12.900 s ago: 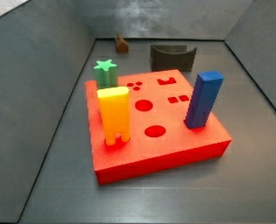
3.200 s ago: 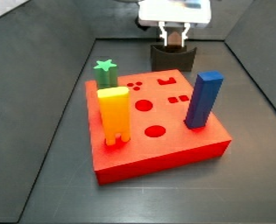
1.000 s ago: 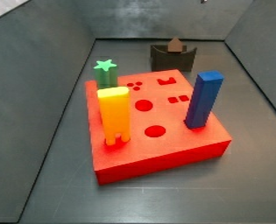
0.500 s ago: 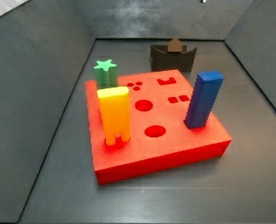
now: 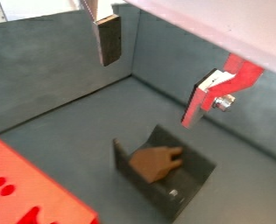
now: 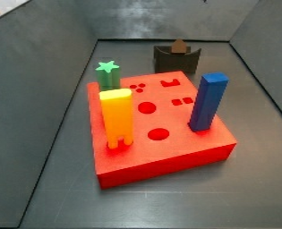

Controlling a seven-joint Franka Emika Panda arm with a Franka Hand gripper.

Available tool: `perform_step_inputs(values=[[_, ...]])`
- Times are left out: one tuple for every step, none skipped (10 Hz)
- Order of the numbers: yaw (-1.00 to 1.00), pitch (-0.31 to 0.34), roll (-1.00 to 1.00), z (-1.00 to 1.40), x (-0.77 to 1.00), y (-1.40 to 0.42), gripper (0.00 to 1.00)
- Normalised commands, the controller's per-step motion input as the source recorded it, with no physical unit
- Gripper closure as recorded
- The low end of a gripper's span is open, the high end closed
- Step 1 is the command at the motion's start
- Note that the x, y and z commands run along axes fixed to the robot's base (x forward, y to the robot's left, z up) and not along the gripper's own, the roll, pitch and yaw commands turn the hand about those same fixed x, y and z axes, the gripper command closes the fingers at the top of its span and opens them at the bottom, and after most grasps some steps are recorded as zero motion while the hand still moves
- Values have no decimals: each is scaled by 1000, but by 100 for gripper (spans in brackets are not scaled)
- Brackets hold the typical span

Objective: Pick up the 3 prong object. Move up. Place the 3 prong object on the fixture. Regrasp the 3 prong object. Move to above the board. Insert the 3 prong object.
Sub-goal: Regrasp the 3 prong object.

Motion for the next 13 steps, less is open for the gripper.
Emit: perform_step_inputs(values=[[14,-29,1000,15,-25,-19,0],[14,-25,1000,14,-17,-14,0],[15,-21,1000,7,-2,-22,0],[15,-14,1000,-6,12,-19,0],[16,1,1000,-5,26,-22,0],[17,13,1000,-7,36,-25,0],[21,36,1000,-12,53,-27,0],[29,61,1000,-13,65,-31,0],[48,111,1000,-8,79,-35,0],[61,131,803,-10,90,-40,0],[74,139,673,-15,96,-39,0],[103,146,421,-15,98,-42,0],[122,137,280,-8,93,-29,0]])
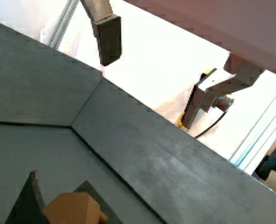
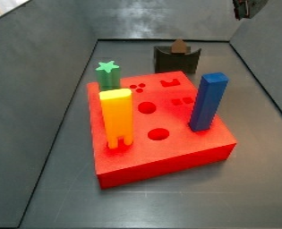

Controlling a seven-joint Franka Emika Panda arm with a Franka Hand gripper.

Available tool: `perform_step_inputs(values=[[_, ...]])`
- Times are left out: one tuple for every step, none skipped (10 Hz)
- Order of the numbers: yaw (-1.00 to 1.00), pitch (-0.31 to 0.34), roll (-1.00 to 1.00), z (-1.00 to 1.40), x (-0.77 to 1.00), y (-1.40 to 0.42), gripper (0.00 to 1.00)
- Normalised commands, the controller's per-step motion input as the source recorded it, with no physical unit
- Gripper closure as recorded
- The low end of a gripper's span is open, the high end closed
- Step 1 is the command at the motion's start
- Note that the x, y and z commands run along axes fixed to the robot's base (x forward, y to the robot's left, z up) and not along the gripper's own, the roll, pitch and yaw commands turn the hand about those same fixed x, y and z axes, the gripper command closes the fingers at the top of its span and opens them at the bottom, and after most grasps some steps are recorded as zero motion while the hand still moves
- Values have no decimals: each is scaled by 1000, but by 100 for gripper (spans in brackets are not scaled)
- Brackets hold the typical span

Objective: Pick up the 3 prong object. Move up. Place the 3 prong object on the fixture. Regrasp the 3 prong object. Move to above the board. Insert the 3 prong object.
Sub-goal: Regrasp the 3 prong object.

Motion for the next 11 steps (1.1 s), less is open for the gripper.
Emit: perform_step_inputs(values=[[292,46,219,-1000,34,76,0],[298,32,200,-1000,33,76,0],[248,-36,175,-1000,55,63,0],[221,-65,161,-1000,63,59,0],[167,-107,128,-1000,75,55,0],[129,-134,106,-1000,84,53,0],[72,-156,84,-1000,94,48,0],[23,-157,77,-1000,100,45,0],[-12,-143,76,-1000,107,36,0],[-41,-115,74,-979,112,32,0],[-57,-85,71,-820,100,25,0]])
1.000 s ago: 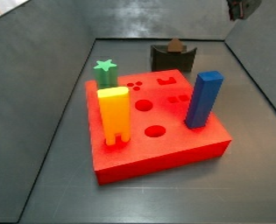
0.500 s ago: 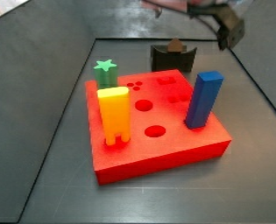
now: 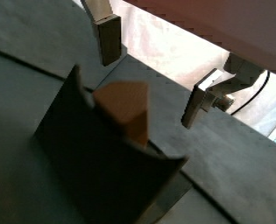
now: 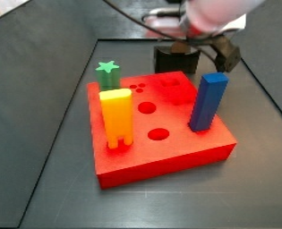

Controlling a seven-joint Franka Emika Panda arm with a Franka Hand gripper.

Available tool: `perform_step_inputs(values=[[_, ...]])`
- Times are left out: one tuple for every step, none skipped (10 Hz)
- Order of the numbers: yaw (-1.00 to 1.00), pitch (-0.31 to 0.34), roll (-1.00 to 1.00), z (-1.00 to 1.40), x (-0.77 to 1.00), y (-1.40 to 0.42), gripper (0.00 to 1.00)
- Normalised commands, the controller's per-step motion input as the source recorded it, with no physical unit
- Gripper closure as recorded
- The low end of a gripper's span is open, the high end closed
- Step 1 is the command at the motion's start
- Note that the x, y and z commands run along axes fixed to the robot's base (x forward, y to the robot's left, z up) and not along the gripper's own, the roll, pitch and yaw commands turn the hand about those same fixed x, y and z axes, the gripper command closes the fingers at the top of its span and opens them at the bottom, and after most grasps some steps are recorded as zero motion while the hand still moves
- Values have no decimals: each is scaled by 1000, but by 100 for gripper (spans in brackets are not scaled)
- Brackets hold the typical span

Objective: Pick up the 3 prong object. Move up. Place the 3 prong object on the fixture. Regrasp the 3 prong object. Move to above the board. Insert the 3 prong object.
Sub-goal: Regrasp the 3 prong object, then move to above the board.

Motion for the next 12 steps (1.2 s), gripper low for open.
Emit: perform_step_inputs(values=[[-65,-62,68,-669,89,15,0],[-66,-33,67,-519,79,11,0],[-56,11,64,-278,78,7,0],[-44,35,52,-222,50,1,0],[-31,37,51,-188,15,-2,0],[-21,37,51,-186,16,-1,0],[-12,38,51,-185,15,0,0],[-7,38,51,-184,16,1,0],[2,39,51,-183,16,2,0],[0,0,0,0,0,0,100],[-386,233,-56,1000,42,-127,100],[-386,234,-56,1000,42,-127,100]])
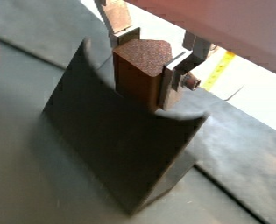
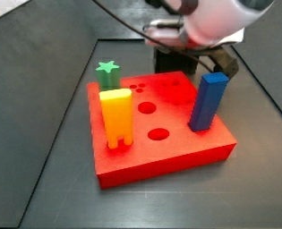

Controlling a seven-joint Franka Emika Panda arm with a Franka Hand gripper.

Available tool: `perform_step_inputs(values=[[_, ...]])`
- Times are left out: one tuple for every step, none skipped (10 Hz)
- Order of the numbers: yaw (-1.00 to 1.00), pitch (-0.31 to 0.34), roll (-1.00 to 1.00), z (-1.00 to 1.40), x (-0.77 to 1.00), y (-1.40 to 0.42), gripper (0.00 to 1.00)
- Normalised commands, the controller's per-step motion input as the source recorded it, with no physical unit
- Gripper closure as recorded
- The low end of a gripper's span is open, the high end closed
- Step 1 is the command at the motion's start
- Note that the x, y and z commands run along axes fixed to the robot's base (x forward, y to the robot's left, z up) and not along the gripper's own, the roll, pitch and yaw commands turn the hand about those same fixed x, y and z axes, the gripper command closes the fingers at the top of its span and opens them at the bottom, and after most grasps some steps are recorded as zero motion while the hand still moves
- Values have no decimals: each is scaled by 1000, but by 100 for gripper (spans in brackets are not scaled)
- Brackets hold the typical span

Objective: Pick up the 3 prong object. Move up. Place the 3 prong object on the fixture. Regrasp the 3 prong object. Move to above the board. Insert the 3 prong object.
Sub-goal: Move to above the board.

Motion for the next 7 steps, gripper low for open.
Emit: perform_step_inputs(values=[[-225,288,-50,1000,26,-114,100],[-152,310,-52,1000,22,-110,100],[-27,341,-58,1000,21,-106,100],[47,347,-59,1000,20,-103,100],[141,318,-55,1000,24,-98,100],[176,300,-50,1000,28,-97,100],[226,247,-39,1000,35,-94,100]])
